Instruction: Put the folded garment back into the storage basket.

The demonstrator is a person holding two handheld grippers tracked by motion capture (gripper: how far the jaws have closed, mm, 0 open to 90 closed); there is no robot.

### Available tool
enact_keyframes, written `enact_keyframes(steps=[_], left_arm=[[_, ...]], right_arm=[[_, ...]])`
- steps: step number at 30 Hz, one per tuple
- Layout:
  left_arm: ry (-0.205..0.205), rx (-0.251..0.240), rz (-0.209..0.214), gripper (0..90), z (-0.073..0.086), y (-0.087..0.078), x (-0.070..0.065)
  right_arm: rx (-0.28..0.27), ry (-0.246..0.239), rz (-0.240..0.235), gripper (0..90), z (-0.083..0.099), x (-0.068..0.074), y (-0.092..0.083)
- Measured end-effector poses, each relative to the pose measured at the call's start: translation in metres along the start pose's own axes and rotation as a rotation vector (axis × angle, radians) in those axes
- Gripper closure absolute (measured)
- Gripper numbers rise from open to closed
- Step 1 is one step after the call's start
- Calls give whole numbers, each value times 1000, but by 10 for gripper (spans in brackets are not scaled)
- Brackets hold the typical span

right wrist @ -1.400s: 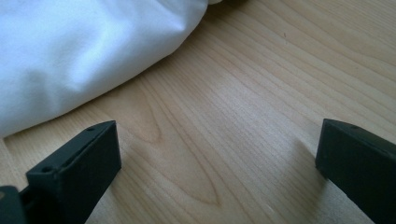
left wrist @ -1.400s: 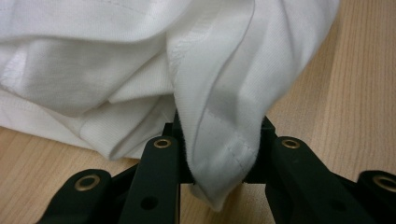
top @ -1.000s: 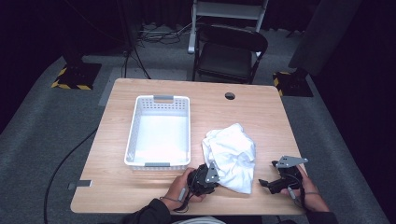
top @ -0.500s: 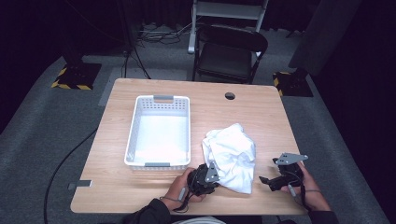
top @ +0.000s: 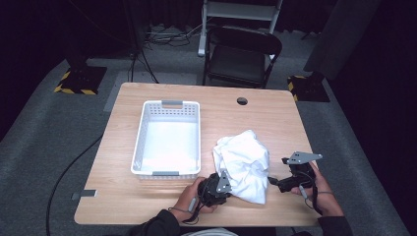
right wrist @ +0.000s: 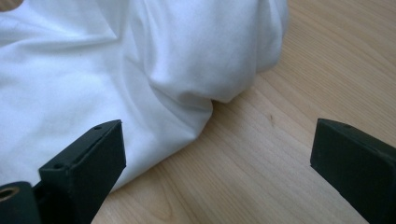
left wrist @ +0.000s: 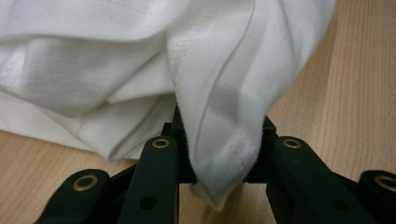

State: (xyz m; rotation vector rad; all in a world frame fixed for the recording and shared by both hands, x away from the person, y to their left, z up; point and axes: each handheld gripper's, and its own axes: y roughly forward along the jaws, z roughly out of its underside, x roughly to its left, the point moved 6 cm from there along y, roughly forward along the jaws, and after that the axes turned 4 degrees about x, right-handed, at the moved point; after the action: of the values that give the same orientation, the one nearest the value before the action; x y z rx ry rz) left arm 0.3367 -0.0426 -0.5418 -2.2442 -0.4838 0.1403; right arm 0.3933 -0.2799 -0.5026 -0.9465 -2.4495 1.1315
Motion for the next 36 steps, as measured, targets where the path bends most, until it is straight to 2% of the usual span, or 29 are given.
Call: enact_keyframes(steps=[11, 15, 26, 36], left_arm=[[2, -3, 3, 714, 0, 0, 0], [2, -2, 5, 714, 0, 0, -1], [-8, -4, 12, 711, -1, 1, -1], [-8, -4, 14, 708, -1, 1, -2]], right_arm=[[-6, 24, -14, 35, -21, 2, 11], [-2, 22, -6, 36, -27, 3, 15], [-19, 65, -13, 40, -43, 1, 25], [17, 90, 14, 35, -51, -4, 42]])
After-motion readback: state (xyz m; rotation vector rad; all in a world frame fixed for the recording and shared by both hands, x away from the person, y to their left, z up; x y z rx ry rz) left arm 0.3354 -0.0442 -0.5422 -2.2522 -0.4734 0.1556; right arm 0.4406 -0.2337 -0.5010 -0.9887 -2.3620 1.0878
